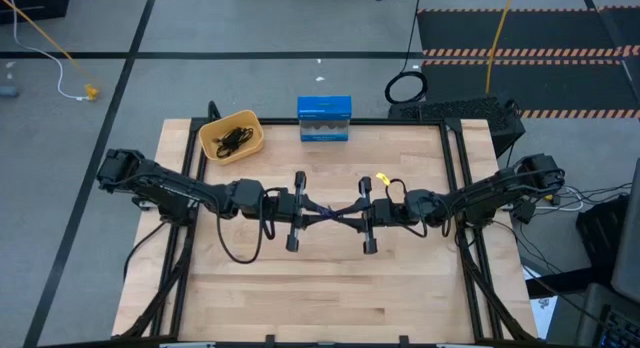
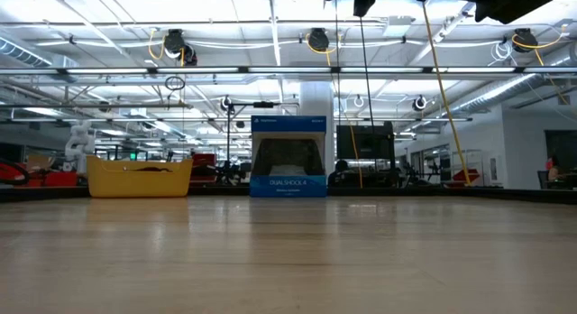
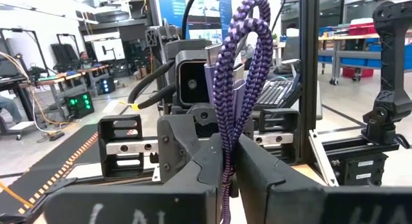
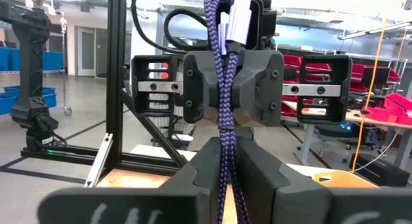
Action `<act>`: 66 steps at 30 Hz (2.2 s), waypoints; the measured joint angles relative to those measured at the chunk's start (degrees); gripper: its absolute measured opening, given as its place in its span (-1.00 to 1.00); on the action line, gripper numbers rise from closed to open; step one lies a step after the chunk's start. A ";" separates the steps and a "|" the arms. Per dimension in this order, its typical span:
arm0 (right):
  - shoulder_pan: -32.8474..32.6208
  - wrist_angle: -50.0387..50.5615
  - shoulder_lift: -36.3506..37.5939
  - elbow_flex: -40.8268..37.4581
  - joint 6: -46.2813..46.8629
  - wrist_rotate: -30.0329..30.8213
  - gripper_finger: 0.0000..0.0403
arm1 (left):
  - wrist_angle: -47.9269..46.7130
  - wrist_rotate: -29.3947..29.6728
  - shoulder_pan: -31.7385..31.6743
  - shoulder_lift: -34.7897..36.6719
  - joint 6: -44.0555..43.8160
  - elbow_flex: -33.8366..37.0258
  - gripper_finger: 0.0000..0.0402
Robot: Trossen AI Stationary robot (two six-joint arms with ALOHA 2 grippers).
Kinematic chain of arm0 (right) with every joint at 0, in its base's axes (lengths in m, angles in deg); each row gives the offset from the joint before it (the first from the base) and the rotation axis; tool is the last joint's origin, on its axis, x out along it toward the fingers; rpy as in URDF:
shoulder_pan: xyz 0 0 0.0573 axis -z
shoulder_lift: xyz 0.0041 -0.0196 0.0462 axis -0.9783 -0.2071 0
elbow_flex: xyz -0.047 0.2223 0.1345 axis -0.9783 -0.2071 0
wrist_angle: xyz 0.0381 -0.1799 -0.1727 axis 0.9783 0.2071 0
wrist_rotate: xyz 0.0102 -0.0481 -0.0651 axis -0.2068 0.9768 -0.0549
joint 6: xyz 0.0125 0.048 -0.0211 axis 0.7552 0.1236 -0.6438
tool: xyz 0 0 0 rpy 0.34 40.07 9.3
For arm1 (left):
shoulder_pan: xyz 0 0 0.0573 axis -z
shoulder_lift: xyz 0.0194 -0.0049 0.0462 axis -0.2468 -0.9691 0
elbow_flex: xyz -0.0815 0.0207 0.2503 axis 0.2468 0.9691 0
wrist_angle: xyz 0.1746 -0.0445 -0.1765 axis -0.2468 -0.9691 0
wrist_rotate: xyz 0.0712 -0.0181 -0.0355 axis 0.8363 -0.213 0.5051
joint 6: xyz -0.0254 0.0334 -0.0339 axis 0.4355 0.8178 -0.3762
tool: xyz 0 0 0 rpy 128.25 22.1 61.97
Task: Pick and place USB-C Cables
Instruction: Put the blue charger cable into the yellow bin
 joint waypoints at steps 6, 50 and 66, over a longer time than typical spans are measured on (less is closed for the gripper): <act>0.02 2.19 1.90 0.00 1.17 0.18 -0.57 | -0.70 -0.51 0.00 1.28 -0.83 0.00 -0.90; -1.60 43.23 25.59 -0.02 7.62 0.20 -0.22 | -79.94 12.46 2.45 28.26 -11.27 -25.72 -0.89; -1.60 43.32 25.59 -0.02 7.60 0.18 -0.22 | -118.18 8.27 -2.12 12.87 -20.33 -33.53 -0.89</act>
